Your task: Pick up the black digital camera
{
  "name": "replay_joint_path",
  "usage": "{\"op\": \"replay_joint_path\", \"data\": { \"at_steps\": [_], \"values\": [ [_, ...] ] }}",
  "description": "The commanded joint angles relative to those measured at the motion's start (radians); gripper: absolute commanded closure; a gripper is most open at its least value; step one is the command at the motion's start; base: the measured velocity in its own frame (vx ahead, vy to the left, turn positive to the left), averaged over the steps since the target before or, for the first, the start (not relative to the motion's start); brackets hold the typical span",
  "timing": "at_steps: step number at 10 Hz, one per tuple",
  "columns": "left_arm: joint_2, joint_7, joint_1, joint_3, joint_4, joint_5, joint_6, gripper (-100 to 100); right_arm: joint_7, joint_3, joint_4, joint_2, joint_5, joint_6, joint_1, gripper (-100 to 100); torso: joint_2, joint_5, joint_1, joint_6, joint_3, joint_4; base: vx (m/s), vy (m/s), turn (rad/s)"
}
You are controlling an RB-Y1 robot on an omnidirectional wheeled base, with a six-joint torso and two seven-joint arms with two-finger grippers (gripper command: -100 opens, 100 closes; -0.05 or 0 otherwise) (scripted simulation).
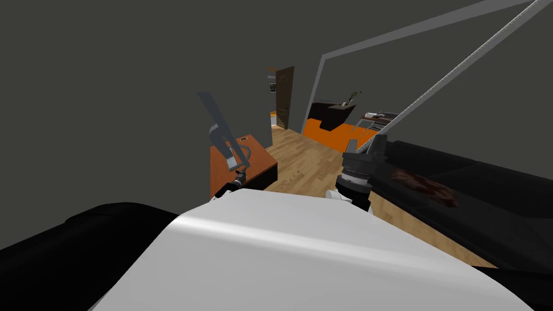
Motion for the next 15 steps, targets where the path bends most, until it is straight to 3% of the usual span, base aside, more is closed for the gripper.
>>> {"op": "replay_joint_path", "data": {
  "at_steps": [1, 2, 6, 7, 9, 10, 13, 15],
  "values": [
    [0.032, -0.014, 0.013, -0.011, 0.05, 0.038, 0.05, -100, 0.0, 0.0, 0.0, 0.0, 0.0, 0.0, 0.0, 0, 0.0, 0.0, 0.0, 0.0, 0.0, 0.0, 0.027, 0.003, -0.292],
    [0.032, -0.014, 0.013, -0.011, 0.053, 0.038, 0.061, -100, 0.0, 0.0, 0.0, 0.0, 0.0, 0.0, 0.0, 0, -0.001, 0.0, 0.001, 0.0, 0.0, 0.0, 0.025, 0.01, -0.11],
    [0.097, -0.036, 0.025, -0.034, 0.166, 0.101, 0.16, -100, 0.0, 0.0, 0.0, 0.0, 0.0, 0.0, 0.0, 0, -0.001, 0.0, 0.001, -0.001, -0.001, 0.0, 0.033, 0.011, -0.182],
    [0.097, -0.036, 0.025, -0.034, 0.166, 0.101, 0.16, -100, 0.0, 0.0, 0.0, 0.0, 0.0, 0.0, 0.0, 0, -0.001, 0.0, 0.001, 0.0, -0.001, 0.0, 0.026, 0.016, -0.086],
    [0.14, -0.047, 0.034, -0.05, 0.235, 0.136, 0.218, -100, 0.0, 0.0, 0.0, 0.0, 0.0, 0.0, 0.0, 0, -0.001, 0.0, 0.001, 0.0, -0.001, 0.0, 0.043, 0.022, -0.245],
    [0.14, -0.047, 0.034, -0.05, 0.235, 0.136, 0.218, -100, 0.0, 0.0, 0.0, 0.0, 0.0, 0.0, 0.0, 0, -0.002, 0.0, 0.002, 0.0, -0.001, 0.0, 0.04, 0.037, -0.084],
    [0.206, -0.059, 0.048, -0.075, 0.327, 0.174, 0.292, -100, 0.0, 0.0, 0.0, 0.0, 0.0, 0.0, 0.0, 0, -0.003, 0.0, 0.003, 0.0, -0.001, 0.0, 0.057, 0.045, -0.232],
    [0.228, -0.062, 0.053, -0.083, 0.354, 0.183, 0.312, -100, 0.0, 0.0, 0.0, 0.0, 0.0, 0.0, 0.0, 0, -0.003, 0.0, 0.003, -0.001, -0.002, -0.001, 0.049, 0.05, -0.12]
  ]
}}
